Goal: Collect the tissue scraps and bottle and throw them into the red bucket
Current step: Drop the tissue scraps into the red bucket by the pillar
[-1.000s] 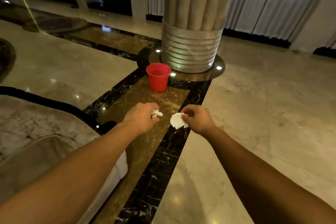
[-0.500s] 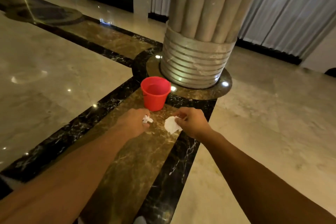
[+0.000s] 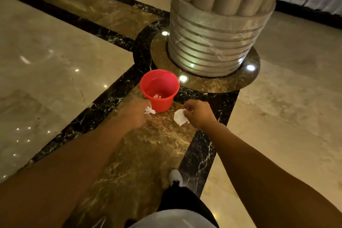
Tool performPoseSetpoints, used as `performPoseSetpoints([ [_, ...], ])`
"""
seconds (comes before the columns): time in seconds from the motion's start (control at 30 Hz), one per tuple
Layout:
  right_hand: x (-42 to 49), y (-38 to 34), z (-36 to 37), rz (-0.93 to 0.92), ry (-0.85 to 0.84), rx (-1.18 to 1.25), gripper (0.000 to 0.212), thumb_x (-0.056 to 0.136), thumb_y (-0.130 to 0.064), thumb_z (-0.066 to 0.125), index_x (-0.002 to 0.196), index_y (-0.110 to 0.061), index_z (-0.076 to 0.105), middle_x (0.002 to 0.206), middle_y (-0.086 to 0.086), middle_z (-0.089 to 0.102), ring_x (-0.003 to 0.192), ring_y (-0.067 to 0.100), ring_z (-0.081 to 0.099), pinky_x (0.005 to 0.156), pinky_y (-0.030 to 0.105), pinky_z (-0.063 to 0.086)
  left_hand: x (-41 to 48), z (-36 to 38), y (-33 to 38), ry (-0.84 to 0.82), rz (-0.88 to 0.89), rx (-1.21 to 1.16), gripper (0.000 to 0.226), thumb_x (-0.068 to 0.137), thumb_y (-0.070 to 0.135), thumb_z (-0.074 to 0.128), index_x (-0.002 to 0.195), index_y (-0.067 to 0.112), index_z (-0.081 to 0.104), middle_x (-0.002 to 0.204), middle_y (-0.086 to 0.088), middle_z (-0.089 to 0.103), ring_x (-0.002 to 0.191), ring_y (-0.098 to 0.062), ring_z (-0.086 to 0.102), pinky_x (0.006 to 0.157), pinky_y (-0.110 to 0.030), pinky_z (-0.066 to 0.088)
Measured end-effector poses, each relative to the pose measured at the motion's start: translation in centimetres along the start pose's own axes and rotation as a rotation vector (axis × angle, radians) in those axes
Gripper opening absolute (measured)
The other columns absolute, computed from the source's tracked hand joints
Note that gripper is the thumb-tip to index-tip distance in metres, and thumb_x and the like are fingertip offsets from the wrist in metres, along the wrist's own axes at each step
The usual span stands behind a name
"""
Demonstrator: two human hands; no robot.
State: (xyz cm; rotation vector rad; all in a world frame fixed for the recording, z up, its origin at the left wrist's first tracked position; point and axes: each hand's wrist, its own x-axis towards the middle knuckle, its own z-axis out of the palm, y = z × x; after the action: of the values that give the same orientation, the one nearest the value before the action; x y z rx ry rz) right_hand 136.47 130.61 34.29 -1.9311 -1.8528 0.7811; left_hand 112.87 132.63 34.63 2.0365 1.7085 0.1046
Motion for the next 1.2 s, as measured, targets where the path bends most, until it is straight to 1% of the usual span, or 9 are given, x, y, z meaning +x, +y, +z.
performPoseSetpoints([
  [0.13, 10.1, 1.3, -0.9, 0.072, -0.086, -0.001, 0.019, 0.083, -0.016, 0.059, 0.096, -0.023, 0.07, 0.09, 0.001, 0.066, 0.08, 0.019, 0.06, 0.067, 0.03, 0.048, 8.6, -1.5, 0.1, 0.011, -0.045, 0.013, 0.019, 0.085, 0.024, 0.066, 0.103, 0.025, 0.062, 0.103, -0.001, 0.066, 0.085, -0.015, 0.055, 0.072, -0.028, 0.041],
  [0.2, 15.2, 0.9, -1.5, 0.076, -0.115, -0.024, 0.019, 0.082, -0.017, 0.059, 0.097, -0.022, 0.07, 0.094, 0.005, 0.068, 0.083, 0.023, 0.062, 0.069, 0.031, 0.049, 12.6, -2.6, 0.2, 0.046, -0.052, 0.007, 0.016, 0.084, 0.027, 0.067, 0.097, 0.03, 0.059, 0.109, -0.002, 0.065, 0.092, -0.02, 0.06, 0.076, -0.032, 0.048],
  [0.3, 22.5, 0.0, -1.7, 0.065, -0.134, -0.032, 0.018, 0.082, -0.017, 0.059, 0.095, -0.022, 0.07, 0.092, 0.006, 0.068, 0.083, 0.024, 0.062, 0.068, 0.031, 0.047, 19.0, -3.9, -0.2, 0.049, -0.111, 0.035, 0.024, 0.086, 0.029, 0.064, 0.109, 0.026, 0.058, 0.128, -0.009, 0.058, 0.104, -0.027, 0.061, 0.087, -0.045, 0.053],
  [0.53, 40.7, -0.9, 0.0, 0.056, -0.109, -0.119, 0.024, 0.084, -0.02, 0.06, 0.105, -0.018, 0.07, 0.098, 0.009, 0.07, 0.089, 0.028, 0.063, 0.068, 0.028, 0.042, 37.5, -5.5, -4.4, 0.005, -0.195, -0.031, 0.037, 0.085, 0.028, 0.067, 0.121, 0.023, 0.057, 0.116, -0.008, 0.063, 0.103, -0.027, 0.061, 0.087, -0.043, 0.054],
  [0.67, 49.2, -1.0, 1.2, 0.111, -0.116, -0.12, 0.026, 0.084, -0.025, 0.061, 0.108, -0.017, 0.067, 0.095, 0.007, 0.069, 0.089, 0.027, 0.064, 0.067, 0.028, 0.042, 45.9, -6.5, -7.3, -0.12, -0.196, -0.096, 0.071, 0.079, 0.032, 0.073, 0.14, 0.026, 0.038, 0.139, -0.007, 0.05, 0.118, -0.028, 0.056, 0.099, -0.046, 0.048],
  [0.77, 53.3, -1.1, 2.0, 0.156, -0.201, -0.141, 0.048, 0.08, -0.028, 0.067, 0.122, -0.011, 0.054, 0.106, 0.014, 0.063, 0.096, 0.031, 0.061, 0.071, 0.029, 0.04, 49.5, -7.2, -8.7, -0.145, -0.258, -0.112, 0.087, 0.074, 0.031, 0.079, 0.145, 0.014, 0.032, 0.135, -0.013, 0.053, 0.119, -0.031, 0.056, 0.097, -0.038, 0.047],
  [0.9, 57.0, -0.9, 1.9, 0.197, -0.336, -0.192, 0.049, 0.081, -0.03, 0.065, 0.122, -0.01, 0.048, 0.108, 0.014, 0.06, 0.095, 0.031, 0.059, 0.071, 0.034, 0.044, 52.1, -8.6, -9.0, -0.208, -0.318, -0.09, 0.075, 0.076, 0.03, 0.077, 0.139, 0.011, 0.04, 0.125, -0.014, 0.061, 0.115, -0.031, 0.059, 0.093, -0.038, 0.047],
  [1.07, 60.6, -2.1, 0.6, 0.107, -0.454, -0.271, 0.045, 0.083, -0.029, 0.058, 0.125, -0.013, 0.053, 0.118, 0.012, 0.061, 0.098, 0.027, 0.058, 0.073, 0.031, 0.043, 52.8, -9.9, -8.1, -0.201, -0.401, -0.072, 0.056, 0.08, 0.03, 0.073, 0.128, 0.014, 0.05, 0.115, -0.009, 0.065, 0.105, -0.028, 0.062, 0.09, -0.043, 0.053],
  [1.2, 61.1, -4.2, -0.5, -0.06, -0.473, -0.296, 0.039, 0.084, -0.027, 0.058, 0.12, -0.011, 0.059, 0.118, 0.014, 0.062, 0.104, 0.03, 0.059, 0.073, 0.031, 0.042, 51.1, -10.6, -6.5, -0.129, -0.476, -0.079, 0.039, 0.082, 0.03, 0.071, 0.118, 0.019, 0.059, 0.113, -0.004, 0.065, 0.102, -0.022, 0.062, 0.078, -0.031, 0.048],
])
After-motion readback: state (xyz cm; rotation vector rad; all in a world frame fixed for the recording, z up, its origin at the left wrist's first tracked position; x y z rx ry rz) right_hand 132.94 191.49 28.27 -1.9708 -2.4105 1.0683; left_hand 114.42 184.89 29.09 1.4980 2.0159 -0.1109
